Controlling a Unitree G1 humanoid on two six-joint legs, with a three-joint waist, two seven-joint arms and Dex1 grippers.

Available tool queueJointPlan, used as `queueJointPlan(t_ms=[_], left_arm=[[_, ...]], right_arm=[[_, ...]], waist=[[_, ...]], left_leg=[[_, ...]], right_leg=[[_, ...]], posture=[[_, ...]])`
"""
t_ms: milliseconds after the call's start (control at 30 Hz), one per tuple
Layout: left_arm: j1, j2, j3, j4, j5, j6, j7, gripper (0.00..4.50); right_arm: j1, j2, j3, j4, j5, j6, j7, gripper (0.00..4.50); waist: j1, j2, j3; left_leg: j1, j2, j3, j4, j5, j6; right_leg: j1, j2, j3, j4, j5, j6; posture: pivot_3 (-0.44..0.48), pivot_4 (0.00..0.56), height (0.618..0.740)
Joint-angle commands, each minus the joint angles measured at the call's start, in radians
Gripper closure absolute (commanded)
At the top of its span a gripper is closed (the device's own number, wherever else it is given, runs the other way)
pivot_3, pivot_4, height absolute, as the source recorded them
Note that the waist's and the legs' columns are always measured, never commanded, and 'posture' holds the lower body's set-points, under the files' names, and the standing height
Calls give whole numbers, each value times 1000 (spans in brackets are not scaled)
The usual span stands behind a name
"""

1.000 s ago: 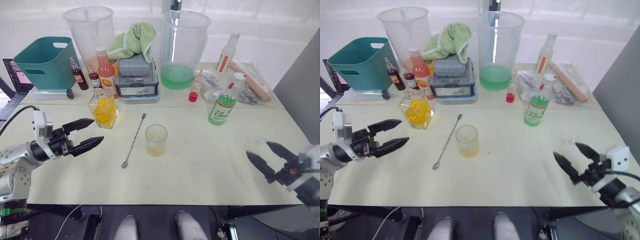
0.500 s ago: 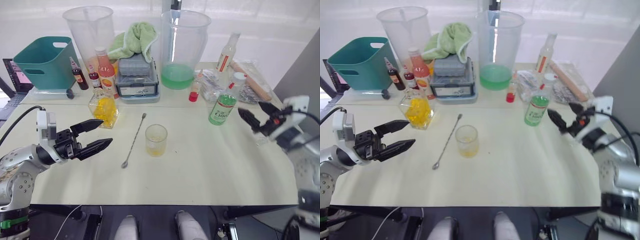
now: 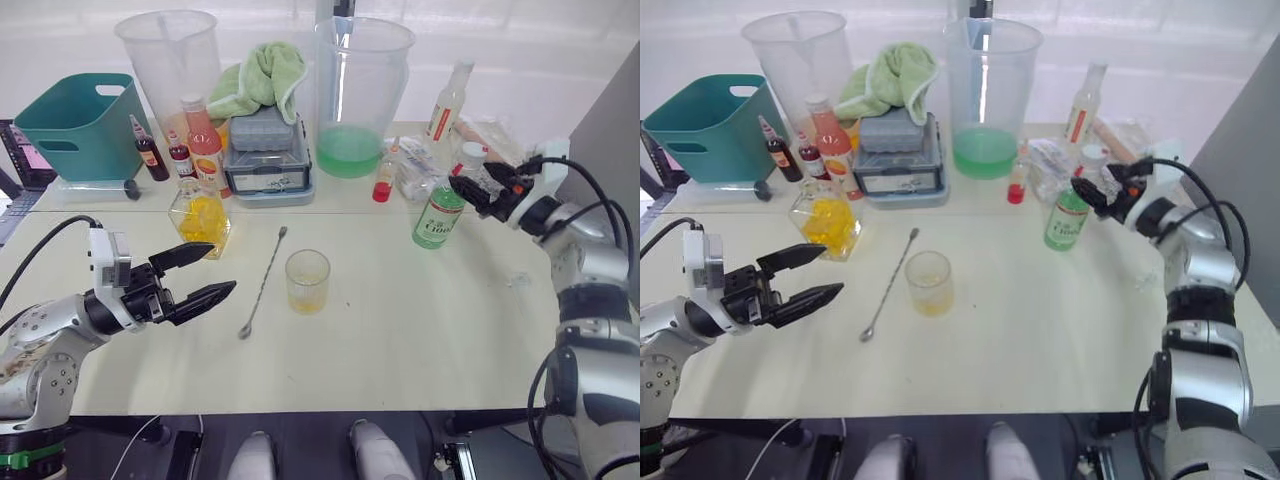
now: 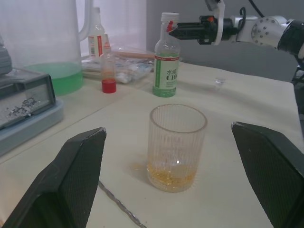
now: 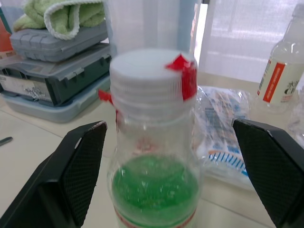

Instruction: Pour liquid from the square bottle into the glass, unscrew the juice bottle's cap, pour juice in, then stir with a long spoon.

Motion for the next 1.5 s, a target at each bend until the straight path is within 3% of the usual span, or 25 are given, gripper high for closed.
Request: queueJointPlan(t_ms=[33, 300, 400, 600, 900, 1100, 1267, 1500], left_arm=[[17, -6, 10, -29, 19, -45, 5, 33], [19, -16, 0, -26, 42, -76, 16, 0], [24, -17, -1, -25, 43, -82, 14, 0], [15, -6, -2, 2, 45, -91, -4, 0], [-86, 25, -88, 96, 42, -72, -106, 0], [-150, 48, -141, 146, 38, -53, -181, 0], [-165, 79, -158, 154, 50, -52, -232, 0], [-108, 121, -117, 102, 28, -37, -251, 0]], right_arm=[[-47, 7, -3, 61, -16, -52, 28, 0], [-115, 38, -7, 176, -53, -95, 46, 2553], [-125, 36, -13, 182, -51, -96, 74, 3203], [-72, 29, -23, 28, 4, -17, 183, 3225], [282, -53, -72, -793, 322, 437, 253, 3225], [422, -50, -65, -1190, 582, 655, 155, 3225], [424, -11, 76, -1299, 555, 635, 131, 3225], [361, 70, 275, -1296, 431, 555, 148, 3225]], waist=[[-1, 0, 0], [-8, 0, 0], [-16, 1, 0], [-22, 2, 1], [-13, 5, 3], [-13, 5, 3], [-10, 5, 3], [-6, 5, 3]], left_leg=[[0, 0, 0, 0, 0, 0], [0, 0, 0, 0, 0, 0], [0, 0, 0, 0, 0, 0], [0, 0, 0, -2, 0, 0], [0, 0, -1, -7, 0, 0], [1, 0, -1, -8, 0, 0], [1, 0, -1, -7, 1, -1], [0, 0, -1, -8, 1, 0]], right_leg=[[0, 0, 0, 0, 0, 0], [0, 0, 0, 0, 0, 0], [0, 0, 0, 0, 0, 0], [-1, 0, 0, 0, 0, 0], [-3, 0, 0, 0, 0, 0], [-2, 0, 0, 0, -4, 5], [-2, 0, 0, 0, -5, 7], [-4, 0, -1, 0, -5, 6]], posture=[[0, 150, 728], [0, 150, 728], [0, 150, 728], [0, 150, 728], [0, 150, 728], [0, 150, 728], [0, 150, 728], [0, 150, 728]])
